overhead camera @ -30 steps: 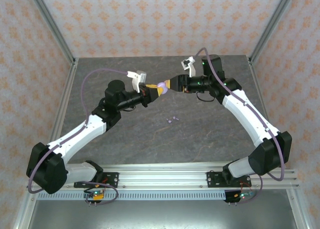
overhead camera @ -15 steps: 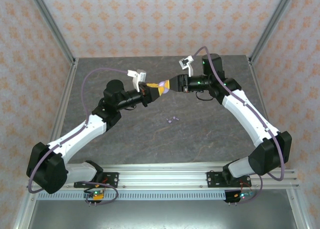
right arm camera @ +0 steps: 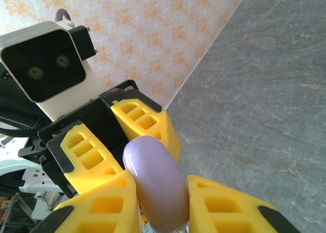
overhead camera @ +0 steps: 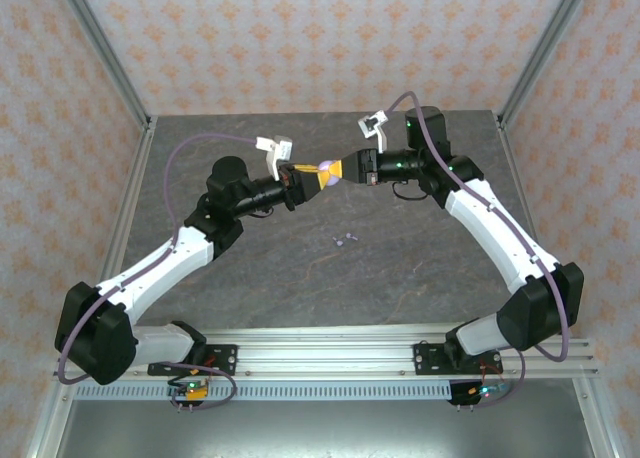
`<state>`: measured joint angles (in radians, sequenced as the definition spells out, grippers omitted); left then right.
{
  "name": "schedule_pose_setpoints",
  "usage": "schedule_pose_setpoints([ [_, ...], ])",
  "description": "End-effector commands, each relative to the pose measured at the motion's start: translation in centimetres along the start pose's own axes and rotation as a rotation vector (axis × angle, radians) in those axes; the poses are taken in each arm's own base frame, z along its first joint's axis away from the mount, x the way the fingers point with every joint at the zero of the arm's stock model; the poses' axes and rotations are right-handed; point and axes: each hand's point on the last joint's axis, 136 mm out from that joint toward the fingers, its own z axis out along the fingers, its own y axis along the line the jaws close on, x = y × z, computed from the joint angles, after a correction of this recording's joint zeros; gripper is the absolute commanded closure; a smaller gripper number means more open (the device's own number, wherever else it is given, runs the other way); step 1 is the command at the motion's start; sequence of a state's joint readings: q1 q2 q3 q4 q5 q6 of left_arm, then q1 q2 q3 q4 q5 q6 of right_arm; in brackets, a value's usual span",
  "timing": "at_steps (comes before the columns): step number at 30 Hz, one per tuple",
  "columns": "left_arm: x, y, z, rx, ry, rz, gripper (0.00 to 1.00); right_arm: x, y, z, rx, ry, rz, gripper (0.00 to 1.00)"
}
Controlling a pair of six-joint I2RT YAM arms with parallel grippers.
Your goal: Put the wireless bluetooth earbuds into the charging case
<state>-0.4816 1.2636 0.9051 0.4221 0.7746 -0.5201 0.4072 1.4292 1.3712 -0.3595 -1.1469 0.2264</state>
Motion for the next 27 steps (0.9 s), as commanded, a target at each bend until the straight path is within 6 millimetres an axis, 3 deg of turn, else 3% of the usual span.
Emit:
schedule_pose_setpoints([
  [1,-1.0,-1.7,0.3,0.061,0.006,0.041,0.71,-0.2,2.9,-0.2,-0.078,0.017,-0.075,0.79],
  [17,0.3,-2.2,0.2,0.079,0.097,0.062,0.59,0.4,3.1,-0.2,-0.076,0.053,-0.073,0.81],
  [27,0.8,-2.0,0.1,0.069,0.127,0.067,0.57,0.2,2.9,-0.3,-0.053,0.049,-0.072,0.81],
])
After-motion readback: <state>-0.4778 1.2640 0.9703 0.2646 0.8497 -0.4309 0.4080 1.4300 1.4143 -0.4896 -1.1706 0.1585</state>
